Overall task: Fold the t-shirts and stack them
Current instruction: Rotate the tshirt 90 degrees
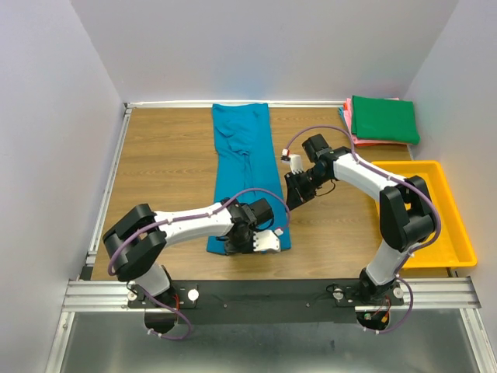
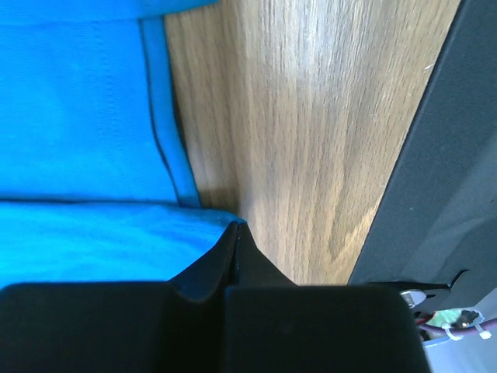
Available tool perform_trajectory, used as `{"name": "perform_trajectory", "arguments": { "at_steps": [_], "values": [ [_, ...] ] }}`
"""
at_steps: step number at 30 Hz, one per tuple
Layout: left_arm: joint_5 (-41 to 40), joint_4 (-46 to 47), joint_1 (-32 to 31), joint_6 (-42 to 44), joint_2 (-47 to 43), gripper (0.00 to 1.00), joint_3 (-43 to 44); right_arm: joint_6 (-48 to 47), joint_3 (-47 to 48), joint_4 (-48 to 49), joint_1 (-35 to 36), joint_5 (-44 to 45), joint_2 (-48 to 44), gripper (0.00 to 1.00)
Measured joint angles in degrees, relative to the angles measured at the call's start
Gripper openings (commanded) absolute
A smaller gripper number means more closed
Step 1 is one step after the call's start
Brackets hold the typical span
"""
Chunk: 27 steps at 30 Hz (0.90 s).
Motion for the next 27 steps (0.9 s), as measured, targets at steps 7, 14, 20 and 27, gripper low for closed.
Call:
{"name": "perform_trajectory", "arguments": {
  "at_steps": [7, 14, 20, 27],
  "values": [
    [0.2, -1.05, 0.0, 0.04, -1.51, 0.0, 1.55, -0.15, -0.44, 0.0, 0.0, 0.0, 0.0, 0.25],
    [1.88, -3.98, 0.0, 0.66, -2.8, 0.0, 5.99, -0.17, -0.72, -0.02, 0.0, 0.0, 0.0, 0.25],
    [2.78, -5.03, 0.0, 0.87, -3.5, 0.0, 8.74, -0.17, -0.76, -0.02, 0.0, -0.02, 0.0, 0.25],
    [4.35, -4.61, -0.13, 0.87, -3.37, 0.0, 9.86, -0.17, -0.76, -0.04, 0.0, -0.02, 0.0, 0.25]
  ]
}}
